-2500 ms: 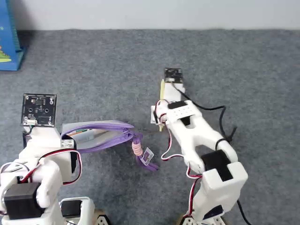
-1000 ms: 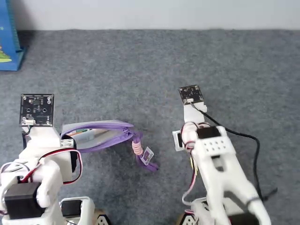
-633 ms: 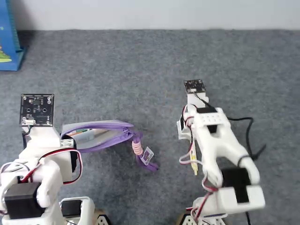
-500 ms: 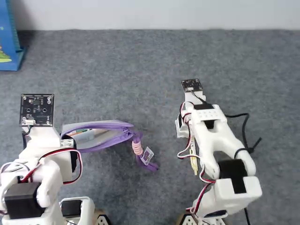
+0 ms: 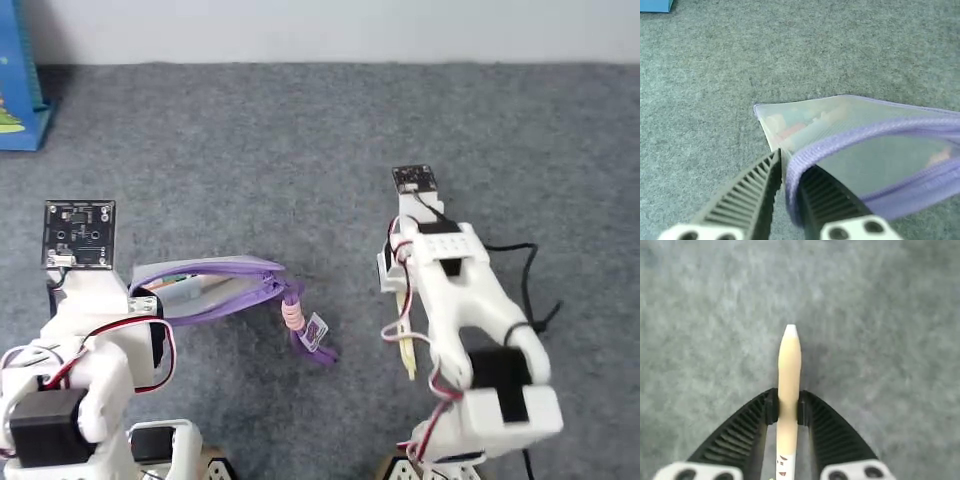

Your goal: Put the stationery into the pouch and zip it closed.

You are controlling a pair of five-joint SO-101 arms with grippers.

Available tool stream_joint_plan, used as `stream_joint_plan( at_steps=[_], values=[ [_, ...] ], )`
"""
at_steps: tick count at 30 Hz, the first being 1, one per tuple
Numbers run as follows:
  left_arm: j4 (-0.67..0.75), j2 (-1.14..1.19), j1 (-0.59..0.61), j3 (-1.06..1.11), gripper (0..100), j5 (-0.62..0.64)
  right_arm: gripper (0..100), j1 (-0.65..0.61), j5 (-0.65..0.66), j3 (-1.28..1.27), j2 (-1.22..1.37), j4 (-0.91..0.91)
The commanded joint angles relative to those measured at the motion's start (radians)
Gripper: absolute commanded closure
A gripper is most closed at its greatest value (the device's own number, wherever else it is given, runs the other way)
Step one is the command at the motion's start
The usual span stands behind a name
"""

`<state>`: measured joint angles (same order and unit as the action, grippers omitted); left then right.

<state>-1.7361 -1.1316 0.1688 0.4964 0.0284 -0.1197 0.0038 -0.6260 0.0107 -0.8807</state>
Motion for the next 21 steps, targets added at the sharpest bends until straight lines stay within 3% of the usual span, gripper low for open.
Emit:
stream_joint_plan(
  at_steps=[1,6,10,15,21],
  values=[
    [-0.017,0.008,-0.006,-0.008,99,0.012,99.1,0.002,0.008,-0.104,-0.217,0.004],
    [-0.017,0.008,-0.006,-0.008,99,0.012,99.1,0.001,0.003,-0.267,-0.555,-0.013],
    [-0.017,0.008,-0.006,-0.008,99,0.012,99.1,-0.030,-0.032,-0.292,-0.826,-0.145],
    [-0.017,0.008,-0.006,-0.008,99,0.012,99.1,-0.154,-0.095,-0.292,-1.153,-0.269],
    [-0.017,0.008,-0.006,-0.008,99,0.012,99.1,-0.331,-0.132,-0.296,-1.460,-0.288]
  ],
)
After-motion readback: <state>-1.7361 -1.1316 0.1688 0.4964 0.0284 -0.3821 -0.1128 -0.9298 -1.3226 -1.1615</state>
